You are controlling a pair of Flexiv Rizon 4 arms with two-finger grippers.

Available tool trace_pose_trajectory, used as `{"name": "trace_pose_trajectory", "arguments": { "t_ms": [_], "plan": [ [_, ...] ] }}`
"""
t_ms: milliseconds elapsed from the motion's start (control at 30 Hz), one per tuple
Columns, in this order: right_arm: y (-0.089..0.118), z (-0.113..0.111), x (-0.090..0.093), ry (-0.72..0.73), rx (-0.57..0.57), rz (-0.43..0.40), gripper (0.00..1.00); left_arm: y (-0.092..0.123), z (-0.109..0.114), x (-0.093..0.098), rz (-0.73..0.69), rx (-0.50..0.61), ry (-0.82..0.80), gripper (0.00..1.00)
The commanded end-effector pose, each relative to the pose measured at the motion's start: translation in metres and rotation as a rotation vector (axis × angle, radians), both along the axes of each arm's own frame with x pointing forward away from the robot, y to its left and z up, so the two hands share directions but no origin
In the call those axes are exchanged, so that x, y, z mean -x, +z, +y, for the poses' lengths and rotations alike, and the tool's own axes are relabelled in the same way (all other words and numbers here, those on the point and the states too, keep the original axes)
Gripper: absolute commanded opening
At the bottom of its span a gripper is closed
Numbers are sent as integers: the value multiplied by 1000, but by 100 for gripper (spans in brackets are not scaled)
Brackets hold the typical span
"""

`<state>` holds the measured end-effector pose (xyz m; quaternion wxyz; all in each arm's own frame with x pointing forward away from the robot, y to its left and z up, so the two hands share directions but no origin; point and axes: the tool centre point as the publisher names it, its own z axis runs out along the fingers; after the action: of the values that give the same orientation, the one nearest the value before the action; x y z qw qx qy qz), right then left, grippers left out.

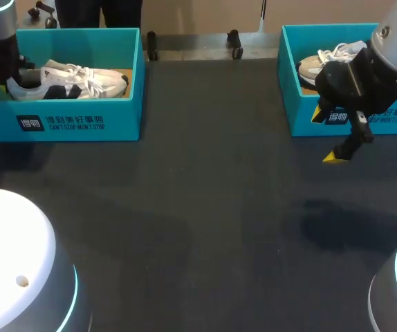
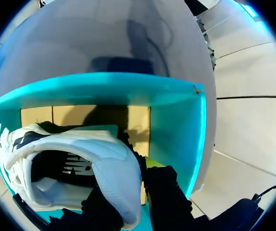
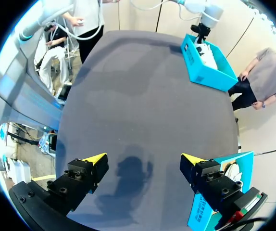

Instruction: Take the shoe out of the shoebox, open the shoe tongue, remove and reinsert the insole, then place the shoe into the shoebox

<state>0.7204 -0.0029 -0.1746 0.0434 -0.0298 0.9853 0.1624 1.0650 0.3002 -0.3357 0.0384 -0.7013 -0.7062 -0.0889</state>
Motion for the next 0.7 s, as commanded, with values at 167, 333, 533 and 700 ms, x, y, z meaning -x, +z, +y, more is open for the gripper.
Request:
{"name": "trace_pose_trajectory", "arguments": {
  "t_ms": [167, 333, 533, 700],
  "plan": [
    [-1, 2, -1, -1, 3, 2, 100, -3, 2, 14, -1, -9, -19, 0],
    [-1, 2, -1, -1, 3, 2, 100, -6, 2, 19, 9, -6, -21, 0],
    [-1, 2, -1, -1, 3, 2, 100, -10, 3, 23, 18, -6, -19, 0],
    [-1, 2, -1, -1, 3, 2, 100, -12, 4, 24, 22, -9, -18, 0]
  ]
}}
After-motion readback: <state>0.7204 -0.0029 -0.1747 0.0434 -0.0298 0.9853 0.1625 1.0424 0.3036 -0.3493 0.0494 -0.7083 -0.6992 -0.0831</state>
